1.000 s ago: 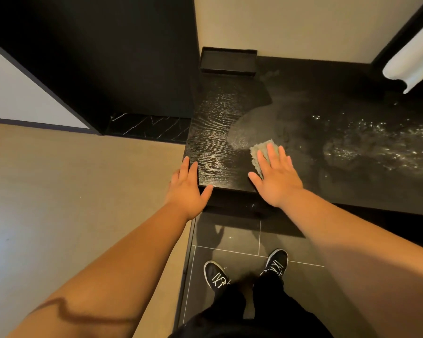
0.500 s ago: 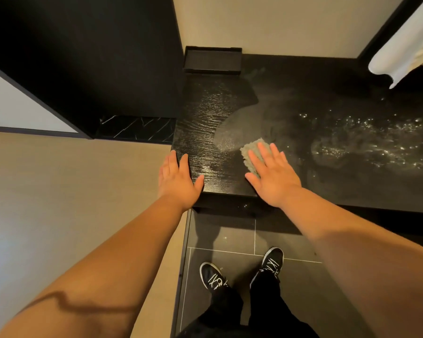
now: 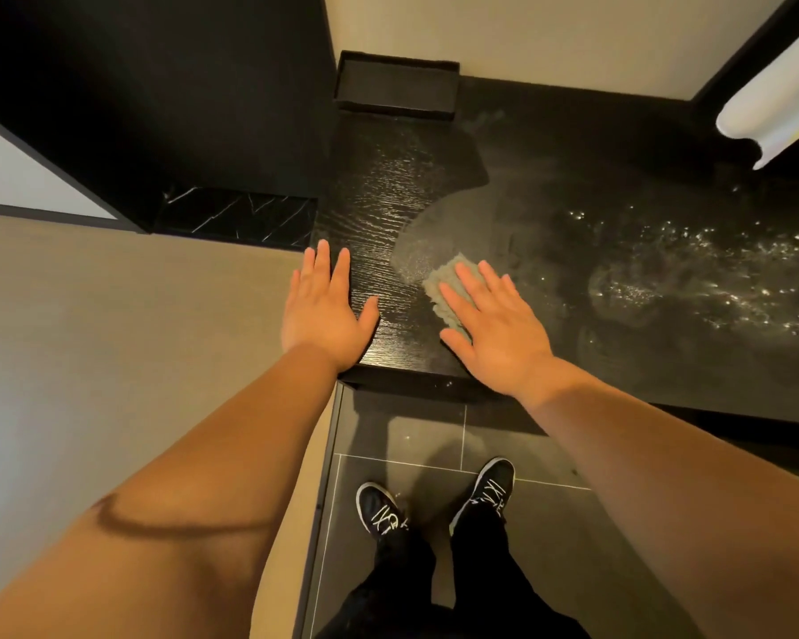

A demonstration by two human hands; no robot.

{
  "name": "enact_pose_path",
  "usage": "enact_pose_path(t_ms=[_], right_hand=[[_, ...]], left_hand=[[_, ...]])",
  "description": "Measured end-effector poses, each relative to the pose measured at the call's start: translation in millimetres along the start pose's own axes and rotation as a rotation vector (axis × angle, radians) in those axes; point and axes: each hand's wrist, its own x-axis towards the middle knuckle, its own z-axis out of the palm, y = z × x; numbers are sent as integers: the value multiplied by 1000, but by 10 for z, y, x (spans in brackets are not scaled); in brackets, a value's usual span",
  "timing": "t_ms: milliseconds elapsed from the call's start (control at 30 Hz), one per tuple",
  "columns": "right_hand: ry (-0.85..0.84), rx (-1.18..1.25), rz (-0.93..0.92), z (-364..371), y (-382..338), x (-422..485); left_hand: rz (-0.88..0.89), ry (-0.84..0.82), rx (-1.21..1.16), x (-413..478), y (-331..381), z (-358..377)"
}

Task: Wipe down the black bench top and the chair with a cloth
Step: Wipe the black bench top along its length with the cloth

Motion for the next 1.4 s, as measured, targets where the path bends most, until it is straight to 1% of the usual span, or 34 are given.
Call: enact_pose_path(t_ms=[67, 100, 133, 233, 300, 433, 467, 500, 600, 667, 700, 733, 767, 867, 933, 1000, 1033, 1067, 1167, 1233, 1267, 1300, 1333, 1400], right_hand=[[35, 23, 98, 9, -93, 19], [50, 22, 108, 31, -169, 12], [55, 20, 81, 51, -257, 2], [24, 36, -97, 101, -488, 18], [6, 39, -138, 115, -548, 62], [4, 45, -221, 21, -305, 201], [26, 43, -184, -6, -172, 233], [58, 45, -107, -23, -28, 254], [114, 54, 187, -49, 274, 229], [130, 59, 279, -44, 224, 220], [141, 79, 285, -46, 125, 226], [142, 98, 256, -38, -6, 236], [126, 102, 190, -20, -153, 243], [79, 48, -62, 62, -492, 216], [63, 48, -170, 68, -479, 250], [53, 60, -253, 25, -307, 338], [62, 58, -250, 8, -194, 382], [84, 53, -207, -13, -72, 413], [154, 69, 52, -81, 209, 446], [137, 86, 194, -102, 147, 466], [144, 84, 223, -91, 53, 494], [142, 78, 202, -80, -62, 520], [125, 69, 120, -61, -177, 537], [87, 24, -114, 2, -343, 545]], left_hand=[[-13, 8, -14, 4, -3, -10], [-17, 11, -19, 0, 1, -13], [-20, 11, -22, -6, 7, -11], [-33, 12, -38, -9, 20, -12], [-45, 11, -39, -8, 20, -11], [-58, -4, -21, 8, 15, -20], [-59, -8, -17, 10, 16, -21], [-59, -12, -15, 9, 19, -28], [-57, -10, -23, 6, 20, -32], [-59, -9, -31, 6, 16, -30], [-60, -8, -33, 5, 16, -27], [-60, -5, -35, 7, 15, -24], [-60, -3, -36, 9, 18, -24], [-62, -6, -35, 3, 25, -31], [-59, -7, -34, -3, 20, -27], [-54, -5, -39, 1, 21, -30], [-54, -4, -45, 2, 22, -30], [-54, -2, -50, 0, 22, -33], [-54, 4, -50, -2, 26, -34], [-60, 8, -59, 0, 14, -21], [-62, 13, -63, 8, 6, -6], [-64, 19, -68, 15, 3, 8], [-68, 23, -74, 13, 1, 16], [-69, 25, -78, 6, 2, 31]])
